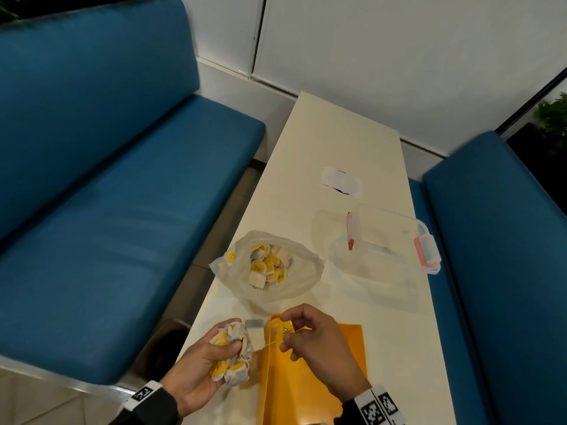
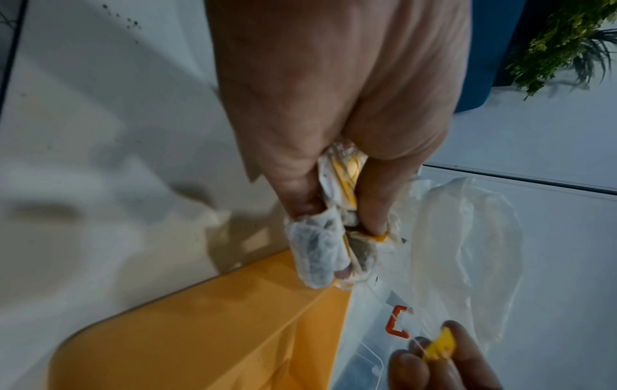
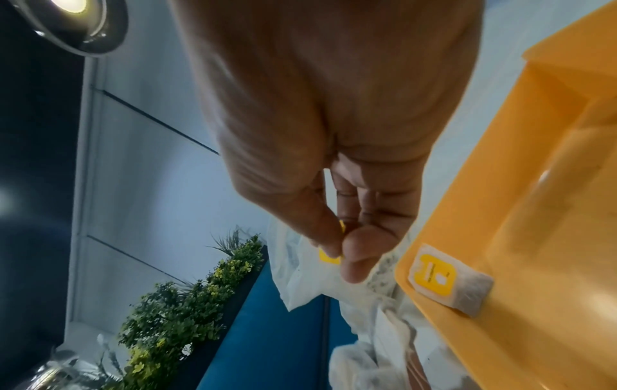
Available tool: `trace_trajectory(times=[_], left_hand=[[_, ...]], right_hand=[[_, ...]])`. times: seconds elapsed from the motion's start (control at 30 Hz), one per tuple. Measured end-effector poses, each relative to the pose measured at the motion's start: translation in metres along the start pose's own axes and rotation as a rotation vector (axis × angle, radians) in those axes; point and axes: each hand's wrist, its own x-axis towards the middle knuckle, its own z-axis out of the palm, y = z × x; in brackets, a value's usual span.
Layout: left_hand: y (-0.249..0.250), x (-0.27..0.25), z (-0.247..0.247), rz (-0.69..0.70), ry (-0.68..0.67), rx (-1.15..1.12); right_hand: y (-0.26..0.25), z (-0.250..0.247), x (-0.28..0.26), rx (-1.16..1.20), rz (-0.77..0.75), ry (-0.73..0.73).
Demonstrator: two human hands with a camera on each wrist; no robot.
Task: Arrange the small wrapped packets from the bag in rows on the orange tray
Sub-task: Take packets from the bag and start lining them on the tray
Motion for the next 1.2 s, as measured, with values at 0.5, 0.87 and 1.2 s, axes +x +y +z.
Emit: trace_trajectory(times=[0.5, 0.87, 1.2], left_hand=[[-0.001, -0.001, 0.002, -0.009, -0.004, -0.001], [0.003, 0.000, 0.007, -0.021, 0.024, 0.023], [-0.003, 0.006, 0.021, 0.142, 0.115, 0.304]], right_hand=[[-0.040, -0.013, -0.017, 0.029, -0.186, 0.002], [-0.052, -0.014, -0.020, 0.069, -0.224, 0.027], [-0.052, -0.008, -0.016, 0.083, -0.223, 0.004]])
